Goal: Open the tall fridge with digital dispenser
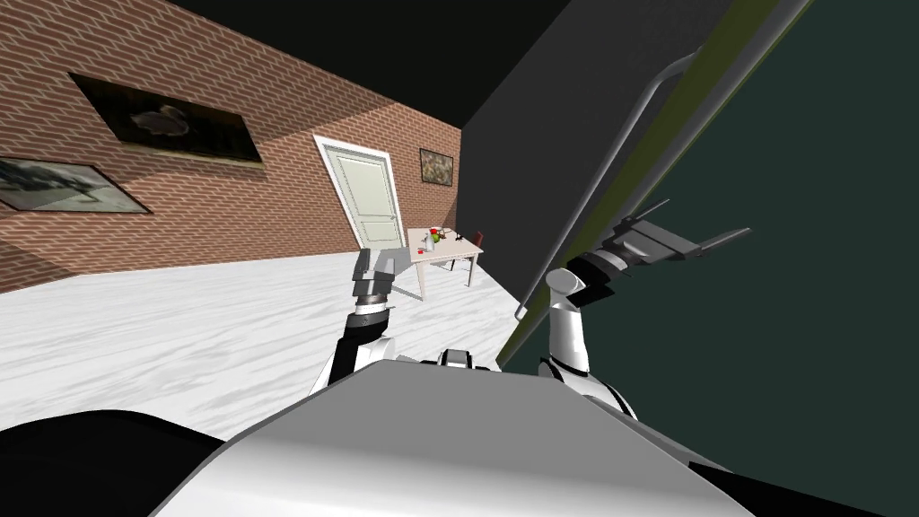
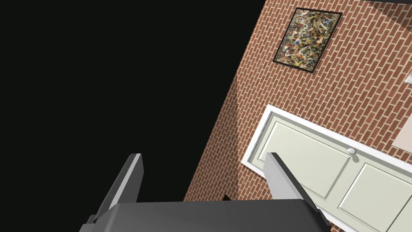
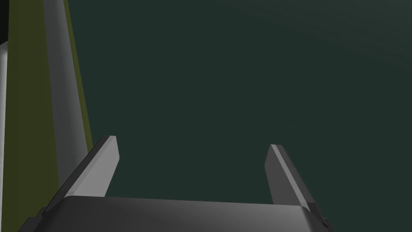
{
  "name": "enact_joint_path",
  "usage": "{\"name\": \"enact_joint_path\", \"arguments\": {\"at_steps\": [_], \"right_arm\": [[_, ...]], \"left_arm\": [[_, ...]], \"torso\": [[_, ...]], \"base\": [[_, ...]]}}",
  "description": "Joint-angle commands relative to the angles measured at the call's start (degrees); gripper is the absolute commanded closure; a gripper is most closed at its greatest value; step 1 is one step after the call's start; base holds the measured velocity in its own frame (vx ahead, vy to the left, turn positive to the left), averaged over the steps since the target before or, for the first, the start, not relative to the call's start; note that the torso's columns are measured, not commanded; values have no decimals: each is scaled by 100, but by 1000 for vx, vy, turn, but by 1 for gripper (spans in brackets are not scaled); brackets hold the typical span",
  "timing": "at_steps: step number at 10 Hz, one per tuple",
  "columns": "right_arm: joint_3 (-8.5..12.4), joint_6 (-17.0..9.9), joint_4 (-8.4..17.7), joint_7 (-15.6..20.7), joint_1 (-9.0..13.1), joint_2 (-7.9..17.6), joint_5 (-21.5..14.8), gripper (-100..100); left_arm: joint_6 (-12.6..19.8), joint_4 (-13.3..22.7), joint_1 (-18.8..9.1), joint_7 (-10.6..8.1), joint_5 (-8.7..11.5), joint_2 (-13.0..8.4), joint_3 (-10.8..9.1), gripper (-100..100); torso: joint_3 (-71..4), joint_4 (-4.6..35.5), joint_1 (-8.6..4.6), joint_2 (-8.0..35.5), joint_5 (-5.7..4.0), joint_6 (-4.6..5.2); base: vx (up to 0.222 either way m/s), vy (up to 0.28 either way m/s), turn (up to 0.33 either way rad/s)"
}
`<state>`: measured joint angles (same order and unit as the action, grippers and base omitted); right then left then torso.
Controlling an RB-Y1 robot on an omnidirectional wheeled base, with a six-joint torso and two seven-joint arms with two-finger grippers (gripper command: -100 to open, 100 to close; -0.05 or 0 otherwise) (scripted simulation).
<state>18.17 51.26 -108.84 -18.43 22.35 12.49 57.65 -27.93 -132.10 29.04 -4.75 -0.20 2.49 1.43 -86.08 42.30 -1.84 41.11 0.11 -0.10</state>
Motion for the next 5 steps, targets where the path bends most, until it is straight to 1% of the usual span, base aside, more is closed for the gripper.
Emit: {"name": "enact_joint_path", "arguments": {"at_steps": [1, 5], "right_arm": [[95, -64, 84, -129, 245, 79, 165, -100], [95, -64, 84, -129, 245, 79, 165, -100]], "left_arm": [[0, 0, 1, 0, 0, 0, -1, 0], [-1, -1, 3, 0, 0, 0, -1, 0]], "torso": [[-12, -1, -17, -15, -1, 10], [-12, 5, -24, -8, 3, 8]], "base": [[-24, -16, 16], [6, 6, -10]]}}
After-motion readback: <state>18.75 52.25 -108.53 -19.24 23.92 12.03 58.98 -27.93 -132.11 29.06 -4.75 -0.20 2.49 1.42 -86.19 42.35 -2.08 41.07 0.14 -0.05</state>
